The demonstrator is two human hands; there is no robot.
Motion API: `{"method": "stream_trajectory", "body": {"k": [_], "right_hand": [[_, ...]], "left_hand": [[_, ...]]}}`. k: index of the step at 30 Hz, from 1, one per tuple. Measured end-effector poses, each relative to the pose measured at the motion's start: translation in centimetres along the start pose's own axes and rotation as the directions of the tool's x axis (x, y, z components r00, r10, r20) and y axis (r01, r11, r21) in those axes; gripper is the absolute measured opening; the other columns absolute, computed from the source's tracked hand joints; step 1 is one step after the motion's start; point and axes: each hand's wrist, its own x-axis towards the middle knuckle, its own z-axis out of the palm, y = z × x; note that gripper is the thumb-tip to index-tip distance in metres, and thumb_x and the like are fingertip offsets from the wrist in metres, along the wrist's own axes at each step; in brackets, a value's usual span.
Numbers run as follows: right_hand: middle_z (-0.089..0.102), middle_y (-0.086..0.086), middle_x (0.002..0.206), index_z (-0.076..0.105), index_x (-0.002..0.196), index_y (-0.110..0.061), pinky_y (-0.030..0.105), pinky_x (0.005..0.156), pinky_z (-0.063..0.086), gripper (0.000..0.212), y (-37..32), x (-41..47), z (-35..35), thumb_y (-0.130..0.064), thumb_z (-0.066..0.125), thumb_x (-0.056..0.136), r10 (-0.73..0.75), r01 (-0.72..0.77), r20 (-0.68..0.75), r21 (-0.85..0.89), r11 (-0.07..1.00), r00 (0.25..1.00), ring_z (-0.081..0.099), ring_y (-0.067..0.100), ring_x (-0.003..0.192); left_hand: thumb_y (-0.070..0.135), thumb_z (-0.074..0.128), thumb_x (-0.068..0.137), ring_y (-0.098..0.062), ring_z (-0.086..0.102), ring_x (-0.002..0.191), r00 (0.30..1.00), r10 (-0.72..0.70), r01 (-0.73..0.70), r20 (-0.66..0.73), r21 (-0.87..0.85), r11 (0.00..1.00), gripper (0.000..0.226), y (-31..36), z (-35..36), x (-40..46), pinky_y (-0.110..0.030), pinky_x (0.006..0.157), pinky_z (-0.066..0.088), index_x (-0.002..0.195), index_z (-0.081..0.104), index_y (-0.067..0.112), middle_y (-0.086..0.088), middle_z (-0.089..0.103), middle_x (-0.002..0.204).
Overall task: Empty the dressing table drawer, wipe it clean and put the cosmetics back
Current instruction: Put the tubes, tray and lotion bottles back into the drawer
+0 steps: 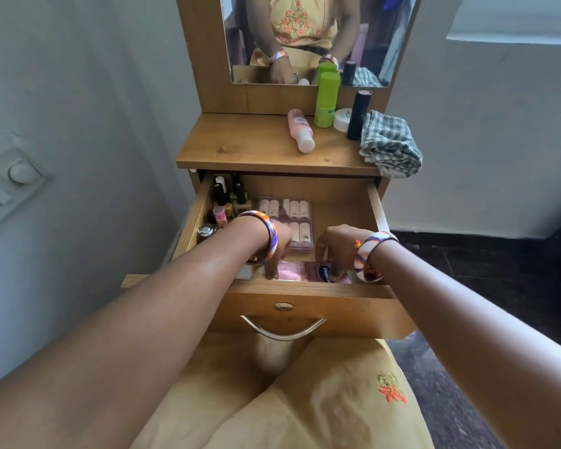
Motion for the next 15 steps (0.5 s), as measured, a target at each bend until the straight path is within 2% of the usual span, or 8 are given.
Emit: {"method": "stream_trajectory", "body": {"k": [4,6,8,10,11,13,15], "right_hand": [[0.064,0.009,0.113,0.064,0.113,-0.010,0.025,0.071,0.046,0.043,-0.1,-0.3,-0.5,-0.008,0.077,0.072,-0.054,0.054,-0.019,-0.012,0.998,0.998,0.055,0.018,0.086],[0.064,0.007,0.101,0.064,0.109,-0.009,0.024,0.070,0.047,0.038,0.1,0.1,-1.3,-0.009,0.075,0.073,-0.045,0.047,-0.078,0.016,0.999,0.996,0.055,0.017,0.082],[0.060,0.002,0.082,0.066,0.097,-0.009,0.022,0.060,0.045,0.022,-0.2,-0.1,-3.0,-0.011,0.070,0.076,-0.043,0.060,-0.254,0.060,0.996,0.966,0.057,0.016,0.072],[0.058,0.000,0.068,0.067,0.086,-0.008,0.018,0.045,0.045,0.010,-0.4,0.0,-4.9,-0.015,0.063,0.080,-0.023,0.108,-0.472,0.153,0.982,0.882,0.057,0.010,0.054],[0.059,0.001,0.066,0.069,0.085,-0.008,0.018,0.045,0.045,0.012,-0.7,0.3,-5.9,-0.015,0.060,0.082,-0.005,0.145,-0.560,0.207,0.968,0.829,0.057,0.007,0.051],[0.064,0.007,0.079,0.070,0.089,-0.010,0.024,0.060,0.046,0.013,-1.3,1.1,-7.6,-0.016,0.061,0.082,0.067,0.199,-0.689,0.300,0.933,0.722,0.061,0.016,0.070],[0.065,0.013,0.102,0.066,0.107,-0.014,0.027,0.078,0.045,0.024,-2.0,2.2,-8.9,-0.018,0.060,0.083,0.140,0.214,-0.754,0.351,0.912,0.642,0.061,0.026,0.096]], "left_hand": [[0.031,0.070,0.080,-0.025,0.060,0.109,1.000,0.016,-0.016,0.019,-0.023,1.000,0.056,-0.1,-0.5,0.0,-0.035,0.094,0.052,0.128,0.053,0.009,-0.009,0.060,0.123],[0.036,0.069,0.080,-0.023,0.061,0.106,0.999,0.035,-0.036,-0.021,-0.087,0.996,0.052,-0.6,-1.6,-0.1,-0.035,0.092,0.053,0.123,0.058,0.010,-0.006,0.063,0.118],[0.033,0.067,0.082,-0.023,0.064,0.100,0.988,0.054,-0.084,-0.147,-0.206,0.975,0.039,-1.3,-3.2,-0.2,-0.036,0.090,0.053,0.114,0.065,0.010,-0.007,0.068,0.112],[0.023,0.063,0.085,-0.023,0.066,0.093,0.949,0.025,-0.128,-0.314,-0.313,0.941,0.024,-1.9,-5.1,-0.4,-0.031,0.083,0.055,0.105,0.069,0.010,-0.007,0.070,0.105],[0.017,0.060,0.087,-0.022,0.065,0.089,0.921,-0.006,-0.142,-0.390,-0.349,0.926,0.021,-2.0,-6.1,-0.6,-0.026,0.076,0.053,0.104,0.069,0.009,-0.005,0.070,0.102],[0.011,0.056,0.087,-0.022,0.062,0.089,0.846,-0.078,-0.159,-0.527,-0.390,0.907,0.022,-2.4,-7.8,-0.8,-0.019,0.072,0.051,0.105,0.068,0.007,-0.006,0.068,0.101],[0.009,0.056,0.087,-0.027,0.062,0.102,0.749,-0.152,-0.173,-0.645,-0.412,0.895,0.023,-2.8,-9.0,-0.8,-0.028,0.088,0.051,0.107,0.068,0.007,-0.010,0.067,0.110]]}}
